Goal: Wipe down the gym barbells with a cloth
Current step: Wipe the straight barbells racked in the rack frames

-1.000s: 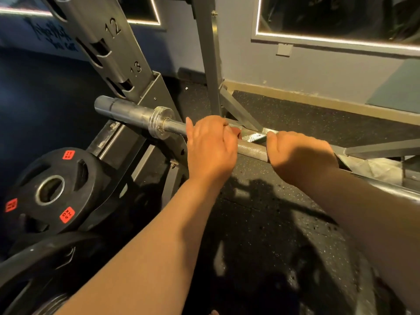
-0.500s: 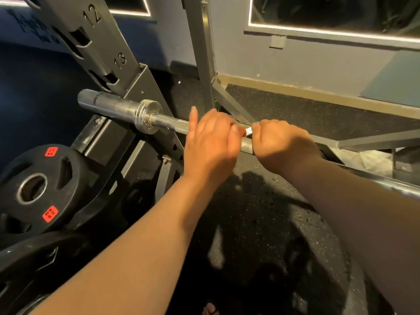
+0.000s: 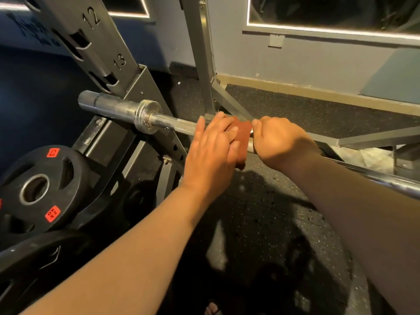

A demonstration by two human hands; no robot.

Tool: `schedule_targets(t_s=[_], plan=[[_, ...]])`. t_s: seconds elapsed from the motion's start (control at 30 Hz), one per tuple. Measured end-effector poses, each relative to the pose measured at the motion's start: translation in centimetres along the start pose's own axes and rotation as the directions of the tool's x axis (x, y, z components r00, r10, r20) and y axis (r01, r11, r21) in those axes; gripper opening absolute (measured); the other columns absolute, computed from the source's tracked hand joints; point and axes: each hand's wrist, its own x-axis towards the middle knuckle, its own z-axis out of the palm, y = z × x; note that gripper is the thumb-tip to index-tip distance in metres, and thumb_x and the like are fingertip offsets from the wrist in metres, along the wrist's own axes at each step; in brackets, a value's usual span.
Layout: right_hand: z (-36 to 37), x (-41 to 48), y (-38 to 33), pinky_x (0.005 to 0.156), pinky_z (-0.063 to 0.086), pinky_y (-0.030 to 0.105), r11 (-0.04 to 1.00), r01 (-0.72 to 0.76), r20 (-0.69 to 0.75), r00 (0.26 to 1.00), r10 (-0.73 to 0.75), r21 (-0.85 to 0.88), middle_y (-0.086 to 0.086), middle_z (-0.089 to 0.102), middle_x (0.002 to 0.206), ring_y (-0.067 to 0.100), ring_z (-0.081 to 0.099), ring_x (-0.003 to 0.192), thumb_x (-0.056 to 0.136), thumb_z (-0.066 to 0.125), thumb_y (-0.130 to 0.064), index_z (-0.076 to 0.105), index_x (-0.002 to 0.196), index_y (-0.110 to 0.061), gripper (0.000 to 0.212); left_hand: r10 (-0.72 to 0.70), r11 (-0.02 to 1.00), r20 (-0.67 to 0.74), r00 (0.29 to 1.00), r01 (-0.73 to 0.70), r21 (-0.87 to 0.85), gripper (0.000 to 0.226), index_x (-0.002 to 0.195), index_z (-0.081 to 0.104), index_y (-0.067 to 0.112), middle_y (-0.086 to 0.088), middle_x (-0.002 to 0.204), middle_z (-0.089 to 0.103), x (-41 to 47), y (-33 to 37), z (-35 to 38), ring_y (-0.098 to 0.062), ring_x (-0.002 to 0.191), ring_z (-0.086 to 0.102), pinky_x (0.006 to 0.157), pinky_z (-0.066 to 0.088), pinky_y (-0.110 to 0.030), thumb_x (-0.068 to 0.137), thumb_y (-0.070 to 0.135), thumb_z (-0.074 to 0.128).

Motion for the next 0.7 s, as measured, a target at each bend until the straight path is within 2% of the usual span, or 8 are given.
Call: schedule_targets(t_s=[0.07,0.17,0.27,0.37,0.43,0.57,0.63,0.7], plan=[[0.1,0.0,0.1,0.075,0.035,0.036,1.000,-0.002,-0.013,1.000,0.002,0.000,0.016,0.067,0.108,0.029,0.049,0.083,0.111,0.024,-0.037,0.050,0.097,-0.018,0.035,-0.112,0.985,-0.070,0.991,0.101,-0.141,0.032,0.124,0.057,-0.001,-0.015,0.146,0.051,-0.5,1.5,1.1,-0.032,0.147,0.035,0.128,0.000,-0.045,0.101,0.014,0.040],[-0.3,-0.2,-0.3,0.077,0.040,0.037,0.999,0.027,0.017,0.999,-0.027,-0.022,0.013,0.064,0.109,0.033,0.057,0.093,0.110,0.027,-0.035,0.057,0.105,-0.016,0.035,-0.238,0.951,-0.169,0.957,0.193,-0.243,0.027,0.117,0.056,-0.004,-0.020,0.139,0.052,-1.0,4.2,3.4,-0.040,0.143,0.035,0.115,0.024,-0.066,0.100,0.011,0.041],[-0.2,0.0,-0.2,0.077,0.040,0.036,0.996,0.051,0.028,0.998,-0.049,-0.072,0.006,0.054,0.097,0.033,0.062,0.100,0.108,0.033,-0.026,0.053,0.101,-0.018,0.023,-0.082,0.996,-0.140,0.987,0.078,-0.036,0.035,0.131,0.061,0.004,-0.015,0.132,0.057,-0.4,4.1,3.2,-0.037,0.134,0.041,0.107,0.038,-0.061,0.096,0.006,0.055],[0.3,0.2,0.2,0.073,0.035,0.035,0.999,0.014,-0.040,0.999,-0.016,-0.041,0.008,0.058,0.096,0.030,0.053,0.084,0.110,0.030,-0.029,0.049,0.096,-0.019,0.025,0.013,0.994,0.044,0.999,-0.018,0.105,0.037,0.138,0.059,0.018,-0.005,0.135,0.054,0.2,1.0,0.9,-0.028,0.132,0.045,0.120,0.025,-0.057,0.102,0.013,0.051],[0.3,0.1,0.2,0.072,0.034,0.035,1.000,0.013,-0.058,0.998,-0.015,-0.028,0.010,0.062,0.099,0.028,0.048,0.080,0.111,0.027,-0.030,0.053,0.099,-0.017,0.031,-0.025,0.996,0.004,1.000,0.025,0.090,0.033,0.135,0.060,0.019,0.001,0.134,0.054,0.4,-0.8,-0.2,-0.021,0.133,0.045,0.121,0.023,-0.054,0.108,0.020,0.041],[0.3,0.1,0.2,0.072,0.035,0.036,1.000,0.015,-0.053,0.998,-0.015,0.000,0.013,0.065,0.108,0.027,0.051,0.083,0.111,0.027,-0.031,0.059,0.110,-0.013,0.036,-0.301,0.951,-0.208,0.931,0.277,-0.136,0.025,0.113,0.063,0.011,-0.004,0.124,0.055,0.9,1.8,1.5,-0.029,0.133,0.044,0.121,0.018,-0.052,0.104,0.006,0.040],[0.1,0.1,0.1,0.074,0.037,0.036,0.999,0.044,-0.053,0.998,-0.045,-0.016,0.014,0.064,0.113,0.030,0.056,0.090,0.111,0.028,-0.028,0.060,0.116,-0.013,0.036,-0.298,0.948,-0.183,0.937,0.269,-0.169,0.027,0.113,0.062,0.009,-0.008,0.128,0.054,0.6,4.0,2.5,-0.031,0.139,0.038,0.121,0.015,-0.057,0.102,0.006,0.037],[-0.4,-0.4,-0.1,0.077,0.039,0.037,0.996,0.082,-0.018,0.996,-0.082,-0.022,0.014,0.062,0.118,0.033,0.059,0.104,0.111,0.029,-0.022,0.058,0.122,-0.011,0.033,-0.212,0.973,-0.074,0.974,0.203,-0.110,0.031,0.120,0.062,0.011,-0.006,0.132,0.053,0.0,3.9,2.0,-0.028,0.145,0.032,0.123,0.011,-0.056,0.105,0.013,0.035]])
